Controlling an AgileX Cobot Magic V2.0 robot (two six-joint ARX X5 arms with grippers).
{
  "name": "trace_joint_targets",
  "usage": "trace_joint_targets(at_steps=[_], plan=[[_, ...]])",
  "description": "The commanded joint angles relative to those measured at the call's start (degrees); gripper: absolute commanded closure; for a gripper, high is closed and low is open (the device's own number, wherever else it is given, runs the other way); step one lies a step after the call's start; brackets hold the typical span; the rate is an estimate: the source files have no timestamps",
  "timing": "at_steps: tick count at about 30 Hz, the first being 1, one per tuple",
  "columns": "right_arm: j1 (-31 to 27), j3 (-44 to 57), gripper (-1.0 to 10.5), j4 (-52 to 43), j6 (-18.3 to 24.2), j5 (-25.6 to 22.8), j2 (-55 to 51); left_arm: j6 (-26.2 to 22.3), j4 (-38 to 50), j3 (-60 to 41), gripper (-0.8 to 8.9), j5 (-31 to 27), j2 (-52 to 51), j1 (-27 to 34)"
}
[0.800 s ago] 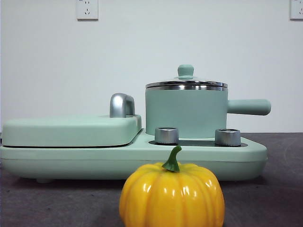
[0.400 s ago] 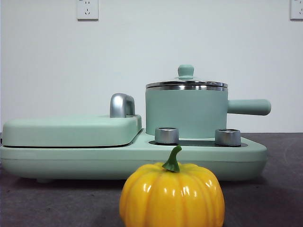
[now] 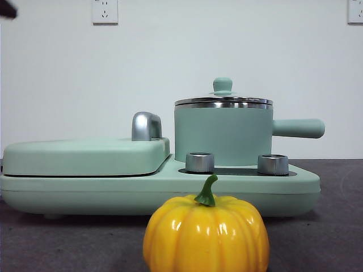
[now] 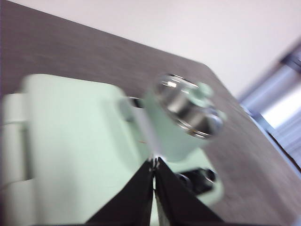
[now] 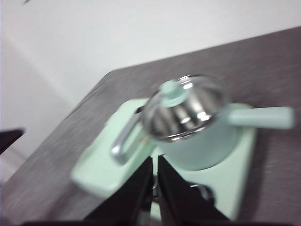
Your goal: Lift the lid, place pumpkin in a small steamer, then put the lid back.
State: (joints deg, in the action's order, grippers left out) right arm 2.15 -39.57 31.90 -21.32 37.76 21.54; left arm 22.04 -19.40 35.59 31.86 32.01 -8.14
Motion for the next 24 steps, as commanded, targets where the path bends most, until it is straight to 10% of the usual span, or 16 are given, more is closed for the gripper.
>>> trace_joint_targets(at_steps=[1,9,14,24], plan=[[0.0,-2.8,9.3,0.6,2.8,2.8,2.0,-4.2,-1.4,4.0,8.06,4.8,3.0,-0.9],[0.0,-4.4,9.2,1.0,4.4,4.6,3.0,-9.0,-2.0,6.4,6.55,7.0,5.8,-4.0],[0.0,-4.4,5.7,1.2,4.4,4.1,3.0,-9.6,-1.8,6.5,4.01,7.0,6.0,-5.4],[0.0,-4.4,4.5,1.2,4.0,2.5,3.1,-10.4,-1.5,9.8,3.44,6.9,12.5,-9.0]])
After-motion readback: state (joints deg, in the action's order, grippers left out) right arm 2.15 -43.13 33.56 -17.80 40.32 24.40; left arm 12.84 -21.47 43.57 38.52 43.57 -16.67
